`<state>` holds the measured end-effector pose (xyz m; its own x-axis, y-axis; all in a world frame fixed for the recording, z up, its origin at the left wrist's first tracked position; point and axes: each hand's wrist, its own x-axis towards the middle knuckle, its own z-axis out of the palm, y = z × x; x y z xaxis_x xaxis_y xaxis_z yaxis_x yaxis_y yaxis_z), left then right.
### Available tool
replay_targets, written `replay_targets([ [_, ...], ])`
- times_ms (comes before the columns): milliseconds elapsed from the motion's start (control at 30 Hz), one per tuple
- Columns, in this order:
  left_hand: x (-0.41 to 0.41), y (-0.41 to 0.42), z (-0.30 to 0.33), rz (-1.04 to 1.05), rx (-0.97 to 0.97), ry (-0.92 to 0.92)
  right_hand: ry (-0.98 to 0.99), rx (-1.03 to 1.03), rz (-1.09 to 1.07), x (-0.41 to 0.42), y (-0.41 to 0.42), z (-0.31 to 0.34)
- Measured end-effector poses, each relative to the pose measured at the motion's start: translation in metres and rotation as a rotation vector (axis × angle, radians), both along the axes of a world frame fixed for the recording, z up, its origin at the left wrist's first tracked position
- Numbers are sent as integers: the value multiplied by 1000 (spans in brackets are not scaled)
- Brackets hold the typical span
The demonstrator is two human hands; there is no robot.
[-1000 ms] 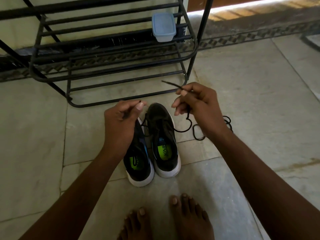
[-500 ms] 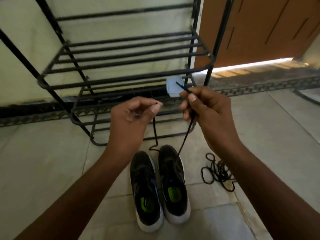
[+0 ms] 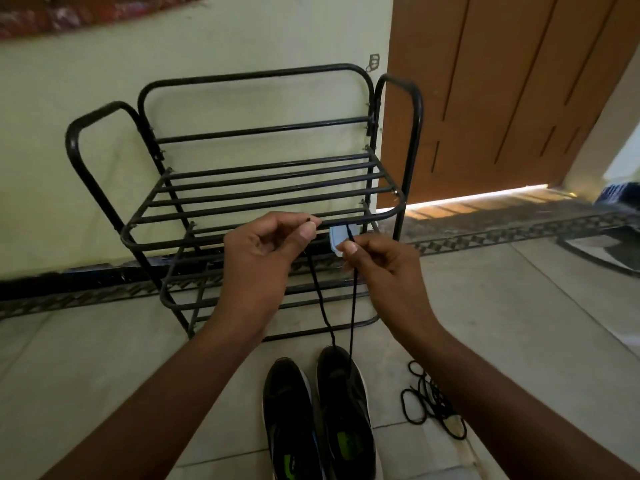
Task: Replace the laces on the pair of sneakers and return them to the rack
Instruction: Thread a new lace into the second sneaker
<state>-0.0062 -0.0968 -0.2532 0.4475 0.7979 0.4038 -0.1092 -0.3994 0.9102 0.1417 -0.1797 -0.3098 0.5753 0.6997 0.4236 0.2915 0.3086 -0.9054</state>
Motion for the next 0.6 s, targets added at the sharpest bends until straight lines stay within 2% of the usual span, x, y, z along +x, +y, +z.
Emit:
replay_targets([
  [233,4,6,26,2,32,-39,67,44,33,0,2,6],
  [400,5,13,34,-2,68,-19,-22,-6,46,-1,4,7],
  [600,2,22,31,37,25,1,-113,-55,25,-2,6,15],
])
